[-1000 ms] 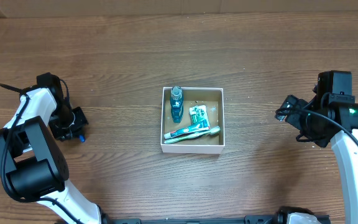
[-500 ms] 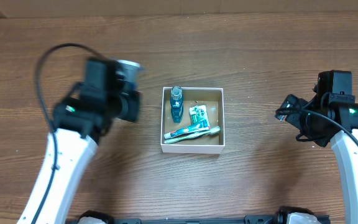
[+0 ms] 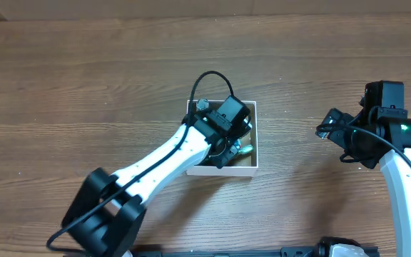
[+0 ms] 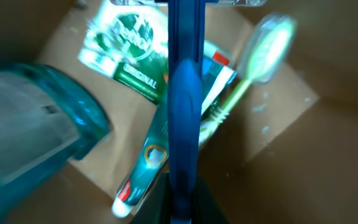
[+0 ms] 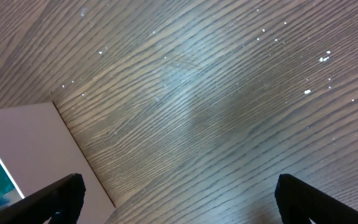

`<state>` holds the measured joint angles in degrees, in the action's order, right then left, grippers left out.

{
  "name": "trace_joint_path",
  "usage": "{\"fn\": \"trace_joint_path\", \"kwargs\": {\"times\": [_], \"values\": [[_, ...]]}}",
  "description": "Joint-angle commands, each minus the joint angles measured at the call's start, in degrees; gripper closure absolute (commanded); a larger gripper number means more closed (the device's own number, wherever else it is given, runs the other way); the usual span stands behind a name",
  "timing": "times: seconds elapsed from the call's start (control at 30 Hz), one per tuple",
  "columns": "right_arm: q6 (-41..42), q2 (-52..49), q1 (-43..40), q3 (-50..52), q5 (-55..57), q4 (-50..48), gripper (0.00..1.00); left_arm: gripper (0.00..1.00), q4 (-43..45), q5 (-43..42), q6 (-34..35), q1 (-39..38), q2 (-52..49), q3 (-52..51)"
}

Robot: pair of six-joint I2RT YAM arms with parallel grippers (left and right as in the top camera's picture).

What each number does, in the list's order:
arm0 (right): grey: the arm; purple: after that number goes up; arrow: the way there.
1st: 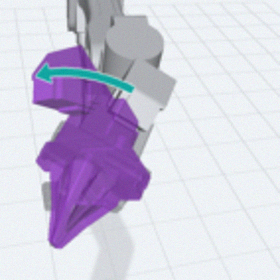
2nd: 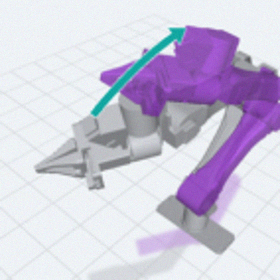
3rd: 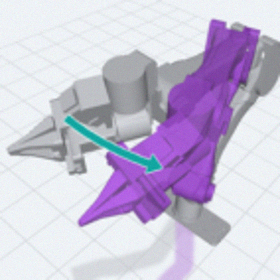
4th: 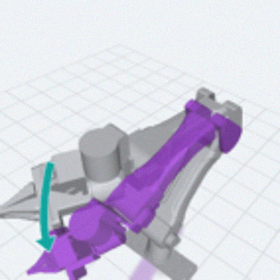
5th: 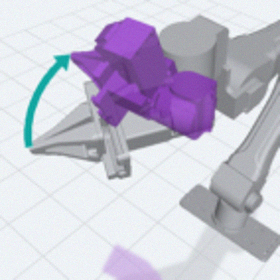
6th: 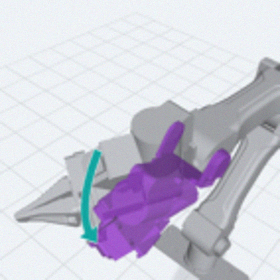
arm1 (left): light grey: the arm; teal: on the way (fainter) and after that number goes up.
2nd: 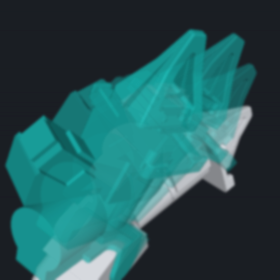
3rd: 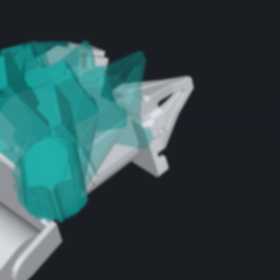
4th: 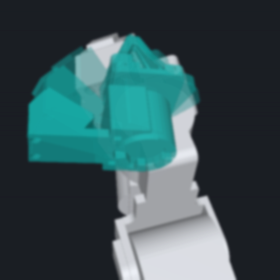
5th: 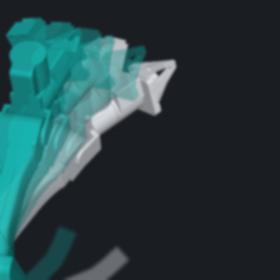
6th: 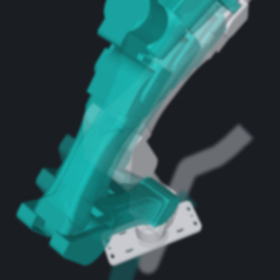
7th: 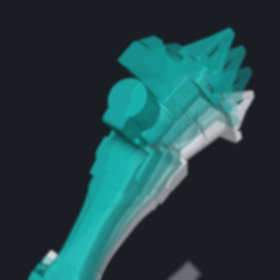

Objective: Pack container

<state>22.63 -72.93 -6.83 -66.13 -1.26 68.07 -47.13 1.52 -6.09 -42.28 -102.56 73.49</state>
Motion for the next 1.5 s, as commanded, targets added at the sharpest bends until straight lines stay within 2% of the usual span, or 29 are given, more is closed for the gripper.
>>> {"fn": "trace_joint_path", "kwargs": {"times": [0.0,0.03,0.1,0.3,0.43,0.53,0.6,0.73,0.77,0.8,0.9,1.0,1.17,1.3,1.47], "values": [[-0.15,0.15,-0.37,0.09,-0.02,-0.31,0.0,0.68,0.15,0.63,-0.81,-0.07,-2.54,0.24],[-0.13,0.15,-0.37,0.09,-0.02,-0.31,0.0,0.68,0.22,1.25,-0.81,-0.07,-2.32,0.46],[-0.15,0.15,-0.37,0.09,-0.02,-0.33,0.0,0.61,-0.98,3.58,-0.81,-0.07,-1.68,2.29],[-0.17,0.15,-0.37,0.09,0.02,-0.96,0.0,0.55,-14.93,5.64,-0.07,-0.11,5.53,19.63],[-4.17,0.15,-0.24,-0.37,-3.69,-4.87,0.0,0.42,-20.37,14.71,5.55,2.36,12.37,25.79],[-6.86,0.13,0.57,-2.14,-4.44,-8.79,0.0,0.21,-20.57,15.1,10.88,12.02,18.93,25.92],[-7.91,0.0,1.64,-3.41,-4.2,-11.89,0.0,0.13,-20.24,12.61,14.01,20.39,21.09,25.92],[-9.94,-5.16,5.11,-5.6,-1.31,-16.02,0.0,0.12,-18.62,2.34,16.65,38.38,19.89,25.88],[-11.06,-6.75,6.08,-5.97,-0.37,-16.2,0.0,0.04,-18.6,1.05,16.68,40.28,19.28,25.88],[-11.65,-8.68,7.26,-6.25,1.44,-16.68,0.0,0.0,-18.62,0.28,17.09,42.1,18.43,25.88],[-12.24,-13.73,9.4,-6.27,3.08,-22.6,0.0,0.0,-18.71,-0.07,18.99,45.31,14.84,25.9],[-12.9,-13.77,9.4,-6.27,1.33,-25.11,0.0,0.0,-18.69,0.11,17.97,45.33,12.33,25.9],[-10.38,-8.79,9.4,-6.27,0.79,-19.3,0.0,0.0,-21.86,-0.04,16.13,45.2,13.9,25.73],[-7.41,1.18,9.4,-3.08,3.02,-19.32,0.0,0.0,-19.23,-0.09,15.06,44.65,23.28,18.8],[-7.43,17.75,9.4,10.05,4.66,-23.78,0.0,0.0,-7.08,-0.07,12.9,42.93,46.27,-4.55]]}}
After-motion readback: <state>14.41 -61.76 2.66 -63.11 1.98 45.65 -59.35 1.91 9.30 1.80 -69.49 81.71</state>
